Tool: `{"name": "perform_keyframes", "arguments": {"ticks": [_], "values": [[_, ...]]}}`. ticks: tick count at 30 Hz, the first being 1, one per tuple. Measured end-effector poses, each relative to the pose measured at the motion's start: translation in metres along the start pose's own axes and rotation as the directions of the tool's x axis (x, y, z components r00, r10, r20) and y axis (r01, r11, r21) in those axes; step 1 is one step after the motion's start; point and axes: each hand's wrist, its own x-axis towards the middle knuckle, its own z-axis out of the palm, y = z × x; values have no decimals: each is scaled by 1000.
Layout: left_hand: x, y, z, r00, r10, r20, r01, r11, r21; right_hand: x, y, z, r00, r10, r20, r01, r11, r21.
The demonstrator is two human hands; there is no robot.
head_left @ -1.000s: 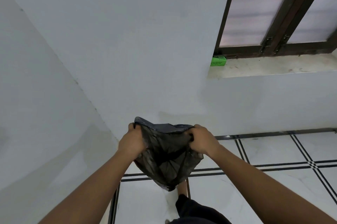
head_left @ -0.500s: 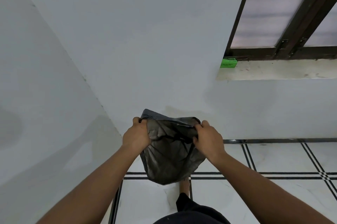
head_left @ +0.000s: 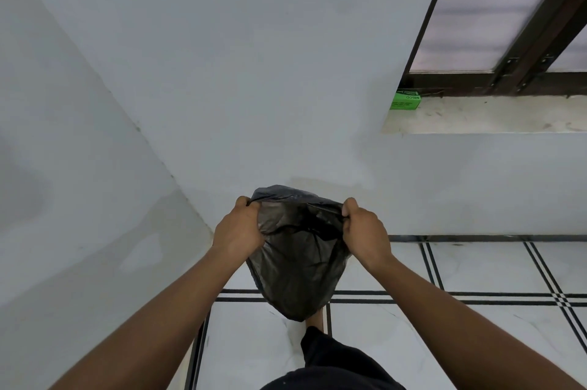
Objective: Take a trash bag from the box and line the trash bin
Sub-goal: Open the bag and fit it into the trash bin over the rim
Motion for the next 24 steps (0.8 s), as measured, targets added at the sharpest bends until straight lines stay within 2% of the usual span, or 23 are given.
{"name": "perform_keyframes", "arguments": {"ticks": [5,11,18,24], "values": [[10,-6,1,999,-7,38,8,1000,-9,18,0,9,996,47,79,-53,996,71],[21,-10,12,997,-29,78,30,1000,-5,35,-2,23,986,69,152,-82,994,76],[36,-21,50,982,-36,187,26,998,54,47,3,62,958,49,283,-78,993,93],[65,-31,95,968,-87,237,84,996,22,72,26,116,952,140,271,-184,972,144]]}}
